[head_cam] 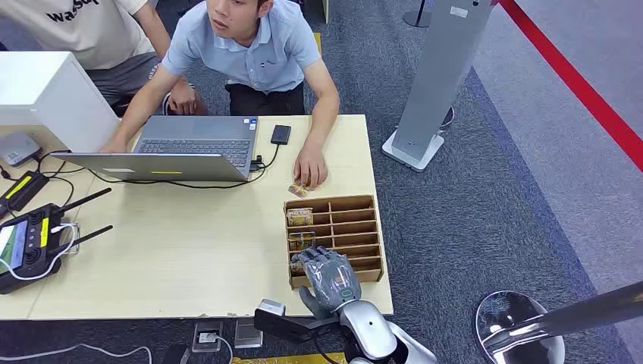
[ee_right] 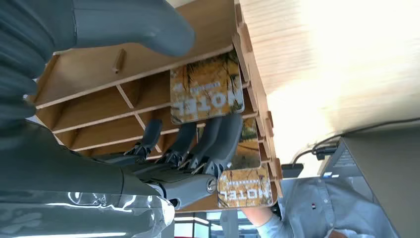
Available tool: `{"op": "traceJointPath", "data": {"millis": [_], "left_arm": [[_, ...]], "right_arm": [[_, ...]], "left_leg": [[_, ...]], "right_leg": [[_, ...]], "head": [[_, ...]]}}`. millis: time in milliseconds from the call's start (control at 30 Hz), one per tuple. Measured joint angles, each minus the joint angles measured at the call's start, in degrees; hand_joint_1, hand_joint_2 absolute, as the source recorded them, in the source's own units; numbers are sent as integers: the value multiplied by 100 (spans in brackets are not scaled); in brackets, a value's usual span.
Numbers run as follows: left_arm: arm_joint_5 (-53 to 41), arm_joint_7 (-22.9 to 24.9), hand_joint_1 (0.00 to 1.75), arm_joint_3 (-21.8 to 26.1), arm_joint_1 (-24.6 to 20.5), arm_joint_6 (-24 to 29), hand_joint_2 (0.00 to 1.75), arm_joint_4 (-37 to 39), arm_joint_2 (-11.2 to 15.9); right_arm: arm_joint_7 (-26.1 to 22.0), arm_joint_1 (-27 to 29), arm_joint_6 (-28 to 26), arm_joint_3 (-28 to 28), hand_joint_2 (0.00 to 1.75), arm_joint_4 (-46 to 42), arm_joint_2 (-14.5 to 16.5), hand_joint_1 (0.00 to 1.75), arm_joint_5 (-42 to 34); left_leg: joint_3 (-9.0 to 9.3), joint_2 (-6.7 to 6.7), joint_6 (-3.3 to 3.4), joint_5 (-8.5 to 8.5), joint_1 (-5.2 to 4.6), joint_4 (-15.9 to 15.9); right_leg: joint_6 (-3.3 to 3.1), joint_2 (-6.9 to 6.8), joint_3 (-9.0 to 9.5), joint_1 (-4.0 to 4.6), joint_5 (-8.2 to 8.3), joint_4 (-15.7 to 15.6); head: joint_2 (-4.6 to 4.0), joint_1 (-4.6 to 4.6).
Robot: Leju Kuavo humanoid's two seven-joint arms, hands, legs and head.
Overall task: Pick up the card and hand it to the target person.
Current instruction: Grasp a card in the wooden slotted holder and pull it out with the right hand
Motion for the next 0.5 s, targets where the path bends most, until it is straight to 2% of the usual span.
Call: {"op": "traceJointPath", "data": {"millis": [133, 267, 500], "left_arm": [[1, -2, 0, 0, 2, 0, 0, 0, 0], [1, -11, 0, 0, 7, 0, 0, 0, 0], [2, -13, 0, -1, 17, 0, 0, 0, 0]], "right_arm": [[0, -16, -4, 2, 175, 0, 8, 90, 0], [3, -17, 4, 11, 175, 22, 19, 111, -9], [4, -14, 4, 28, 175, 46, 30, 126, -13]], "left_leg": [[0, 0, 0, 0, 0, 0], [0, 0, 0, 0, 0, 0], [0, 0, 0, 0, 0, 0]], "right_leg": [[0, 0, 0, 0, 0, 0], [0, 0, 0, 0, 0, 0], [0, 0, 0, 0, 0, 0]], "head": [[0, -1], [0, -1], [0, -2]]}}
